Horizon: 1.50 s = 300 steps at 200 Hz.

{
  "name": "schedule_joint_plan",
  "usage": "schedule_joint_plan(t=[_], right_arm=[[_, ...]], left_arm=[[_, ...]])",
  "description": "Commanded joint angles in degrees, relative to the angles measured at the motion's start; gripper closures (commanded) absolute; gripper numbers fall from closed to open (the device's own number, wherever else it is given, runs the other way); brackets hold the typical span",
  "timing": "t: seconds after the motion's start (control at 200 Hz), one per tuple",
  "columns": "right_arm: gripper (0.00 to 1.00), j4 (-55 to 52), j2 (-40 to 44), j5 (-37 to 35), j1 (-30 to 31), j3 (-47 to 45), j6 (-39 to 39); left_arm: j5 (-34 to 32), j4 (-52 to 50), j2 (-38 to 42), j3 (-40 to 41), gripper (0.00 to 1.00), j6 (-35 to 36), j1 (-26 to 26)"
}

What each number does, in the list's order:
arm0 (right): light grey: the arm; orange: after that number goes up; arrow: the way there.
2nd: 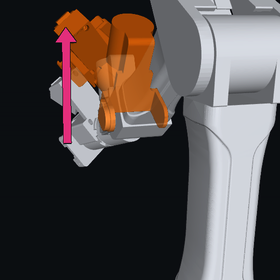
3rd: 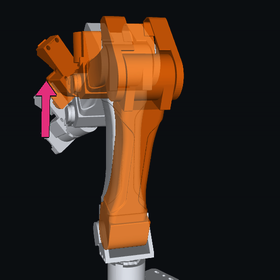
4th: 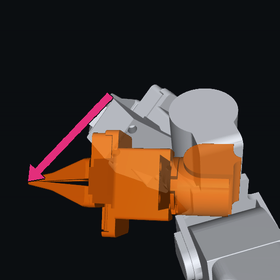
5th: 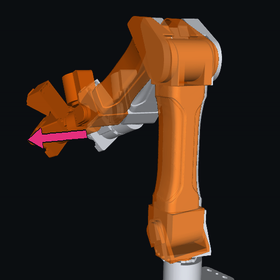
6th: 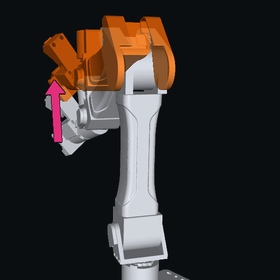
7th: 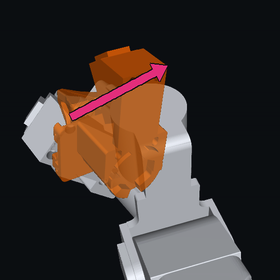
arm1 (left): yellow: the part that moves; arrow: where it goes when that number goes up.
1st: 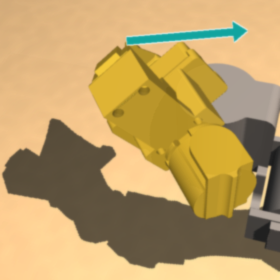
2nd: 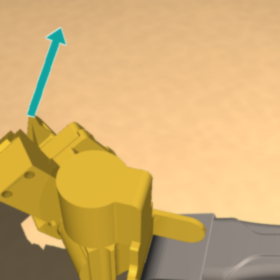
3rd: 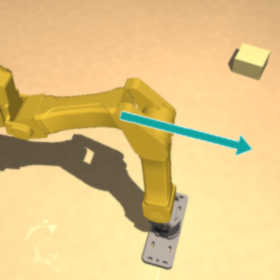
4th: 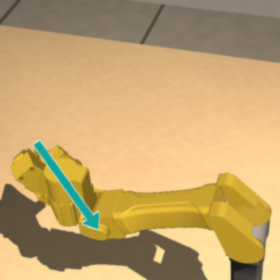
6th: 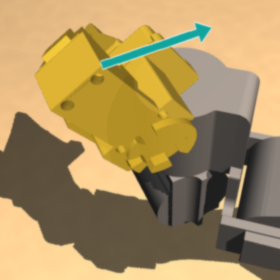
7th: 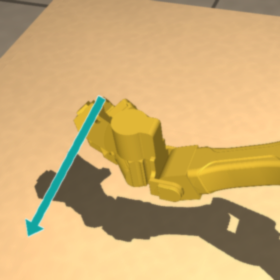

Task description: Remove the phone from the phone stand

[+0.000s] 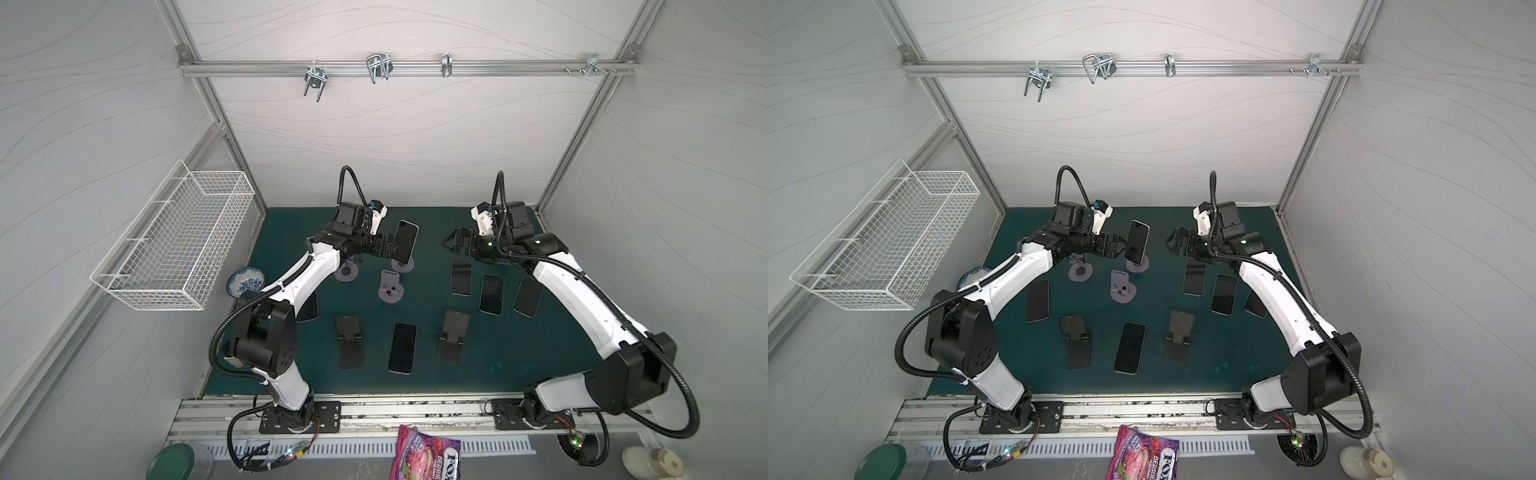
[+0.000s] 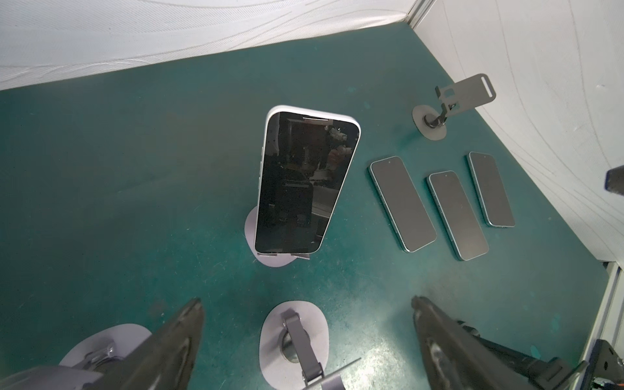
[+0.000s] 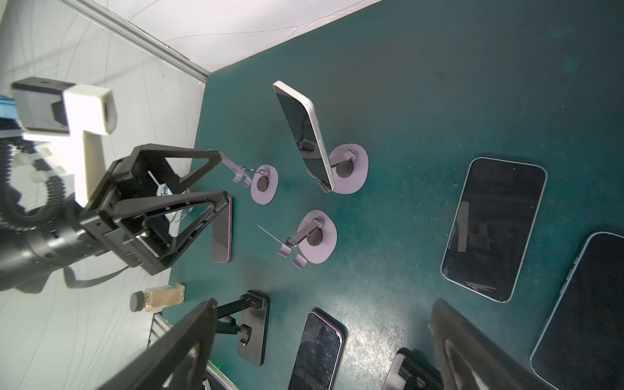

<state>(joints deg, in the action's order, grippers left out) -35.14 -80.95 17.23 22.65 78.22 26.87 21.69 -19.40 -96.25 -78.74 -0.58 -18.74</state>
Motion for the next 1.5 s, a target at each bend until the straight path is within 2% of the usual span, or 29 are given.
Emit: schedule_joint_plan(t=[0.0, 0.23, 0.735, 1.125, 1.495], right_arm=[[0.01, 0.83, 1.07, 2.46, -0.15, -0.23, -1.70], [0.01, 0.17, 2.54, 2.06, -0.19, -1.78, -1.76], [0.01, -0.73, 5.45, 2.54, -0.15, -1.11, 1.16], [0.01, -1.11, 5.79, 1.98, -0.22, -1.09, 0.48], [0.01, 0.84, 4.13, 1.15, -1.24, -0.87, -0.49]], left_arm=[[1.48, 2.06, -0.42, -2.73, 0.03, 1.96, 0.33], [2.82, 2.40, -1.23, -4.18, 0.04, 0.69, 0.37], [2.30, 1.09, 2.73, -2.84, 0.04, 3.97, 0.34], [5.27, 2.35, 1.42, -2.89, 0.05, 6.17, 0.37], [4.15, 4.10, -0.76, -4.24, 0.02, 6.72, 0.37]])
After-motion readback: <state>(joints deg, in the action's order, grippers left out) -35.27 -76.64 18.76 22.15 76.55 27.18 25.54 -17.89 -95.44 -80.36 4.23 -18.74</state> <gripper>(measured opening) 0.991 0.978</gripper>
